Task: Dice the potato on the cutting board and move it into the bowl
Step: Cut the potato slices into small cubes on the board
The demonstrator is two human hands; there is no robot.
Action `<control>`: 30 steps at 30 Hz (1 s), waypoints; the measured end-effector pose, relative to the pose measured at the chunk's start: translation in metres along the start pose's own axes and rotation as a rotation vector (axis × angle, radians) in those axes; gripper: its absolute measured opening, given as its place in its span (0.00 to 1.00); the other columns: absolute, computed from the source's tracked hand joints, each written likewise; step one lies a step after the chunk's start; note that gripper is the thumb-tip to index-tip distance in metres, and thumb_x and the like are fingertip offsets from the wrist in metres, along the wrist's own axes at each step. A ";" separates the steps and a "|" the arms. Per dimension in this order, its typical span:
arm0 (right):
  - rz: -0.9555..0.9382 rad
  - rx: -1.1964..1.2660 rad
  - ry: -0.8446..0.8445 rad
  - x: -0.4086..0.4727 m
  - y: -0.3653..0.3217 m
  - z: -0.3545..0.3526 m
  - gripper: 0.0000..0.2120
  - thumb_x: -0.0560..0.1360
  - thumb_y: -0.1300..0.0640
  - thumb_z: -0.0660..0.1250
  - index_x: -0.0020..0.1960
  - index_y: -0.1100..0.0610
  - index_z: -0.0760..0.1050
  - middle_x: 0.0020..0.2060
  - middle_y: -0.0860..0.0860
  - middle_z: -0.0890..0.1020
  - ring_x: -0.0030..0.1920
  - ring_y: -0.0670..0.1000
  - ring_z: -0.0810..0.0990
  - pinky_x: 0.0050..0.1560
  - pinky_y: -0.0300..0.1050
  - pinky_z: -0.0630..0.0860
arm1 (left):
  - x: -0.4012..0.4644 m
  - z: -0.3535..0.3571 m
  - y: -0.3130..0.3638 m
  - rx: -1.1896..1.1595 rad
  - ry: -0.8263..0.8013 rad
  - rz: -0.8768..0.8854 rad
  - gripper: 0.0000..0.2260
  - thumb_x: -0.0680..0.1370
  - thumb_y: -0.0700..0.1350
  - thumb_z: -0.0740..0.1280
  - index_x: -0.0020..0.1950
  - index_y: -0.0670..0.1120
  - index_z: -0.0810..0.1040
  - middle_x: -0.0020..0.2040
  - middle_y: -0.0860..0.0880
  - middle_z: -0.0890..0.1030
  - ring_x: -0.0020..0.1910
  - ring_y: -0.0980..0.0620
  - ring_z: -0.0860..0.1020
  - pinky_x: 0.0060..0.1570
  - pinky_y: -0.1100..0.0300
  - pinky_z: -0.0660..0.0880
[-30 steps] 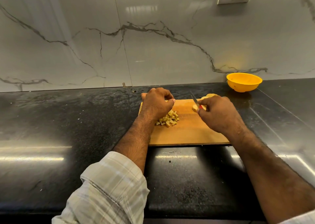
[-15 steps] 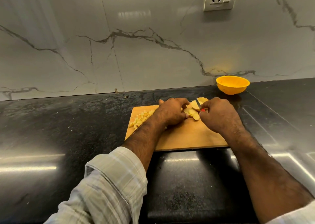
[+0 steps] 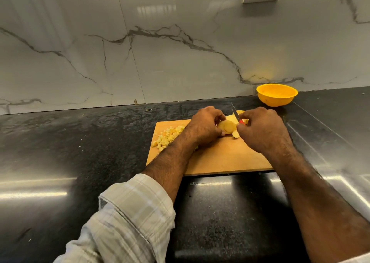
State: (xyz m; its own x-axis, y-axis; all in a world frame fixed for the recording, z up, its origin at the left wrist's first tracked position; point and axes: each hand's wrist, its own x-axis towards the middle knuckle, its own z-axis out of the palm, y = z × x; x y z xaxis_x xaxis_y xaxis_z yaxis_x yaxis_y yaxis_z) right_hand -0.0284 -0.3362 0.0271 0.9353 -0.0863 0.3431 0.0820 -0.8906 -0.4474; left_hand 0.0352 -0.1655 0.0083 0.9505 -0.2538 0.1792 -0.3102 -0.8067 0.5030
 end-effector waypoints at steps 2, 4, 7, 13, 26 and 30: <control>-0.018 0.022 0.025 -0.002 -0.002 0.000 0.20 0.78 0.47 0.70 0.68 0.49 0.81 0.58 0.55 0.85 0.50 0.54 0.82 0.49 0.55 0.85 | -0.003 -0.001 -0.001 -0.055 0.043 0.020 0.15 0.73 0.44 0.81 0.58 0.50 0.84 0.53 0.54 0.78 0.52 0.54 0.78 0.48 0.63 0.77; -0.030 0.042 0.041 -0.005 -0.003 -0.001 0.20 0.78 0.47 0.70 0.68 0.50 0.81 0.55 0.55 0.85 0.49 0.53 0.82 0.48 0.54 0.85 | -0.007 -0.002 -0.003 -0.098 0.086 0.047 0.12 0.74 0.42 0.80 0.56 0.49 0.85 0.52 0.53 0.80 0.51 0.55 0.79 0.49 0.61 0.80; -0.055 0.055 0.067 -0.009 -0.006 -0.002 0.19 0.78 0.47 0.70 0.67 0.50 0.82 0.51 0.54 0.86 0.46 0.53 0.82 0.47 0.54 0.85 | -0.012 -0.003 -0.007 -0.084 0.160 0.109 0.11 0.75 0.42 0.79 0.56 0.48 0.85 0.50 0.53 0.83 0.49 0.56 0.81 0.53 0.57 0.83; -0.082 0.037 0.012 -0.016 -0.018 0.004 0.20 0.78 0.48 0.70 0.69 0.51 0.81 0.52 0.54 0.87 0.47 0.52 0.83 0.49 0.53 0.85 | -0.019 -0.022 -0.021 -0.160 0.314 0.004 0.13 0.73 0.43 0.81 0.56 0.48 0.84 0.46 0.52 0.85 0.45 0.56 0.82 0.48 0.58 0.83; -0.038 -0.144 -0.326 -0.016 -0.025 0.017 0.19 0.77 0.51 0.71 0.67 0.52 0.78 0.59 0.53 0.82 0.54 0.53 0.80 0.53 0.49 0.83 | -0.021 -0.027 -0.026 -0.024 0.198 -0.206 0.10 0.75 0.44 0.78 0.54 0.53 0.83 0.55 0.50 0.83 0.52 0.52 0.81 0.49 0.56 0.83; -0.054 -0.136 -0.345 -0.017 -0.027 0.019 0.20 0.78 0.51 0.70 0.68 0.51 0.77 0.59 0.52 0.81 0.53 0.52 0.79 0.50 0.46 0.81 | -0.021 -0.032 -0.021 0.209 0.147 -0.153 0.10 0.79 0.55 0.73 0.55 0.51 0.85 0.53 0.52 0.85 0.56 0.51 0.80 0.68 0.43 0.71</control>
State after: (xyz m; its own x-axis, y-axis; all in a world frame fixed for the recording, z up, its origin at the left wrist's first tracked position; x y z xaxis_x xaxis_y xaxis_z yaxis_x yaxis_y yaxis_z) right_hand -0.0398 -0.3024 0.0181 0.9937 0.0979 0.0541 0.1100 -0.9428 -0.3146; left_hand 0.0215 -0.1262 0.0210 0.9684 -0.0533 0.2435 -0.1392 -0.9260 0.3509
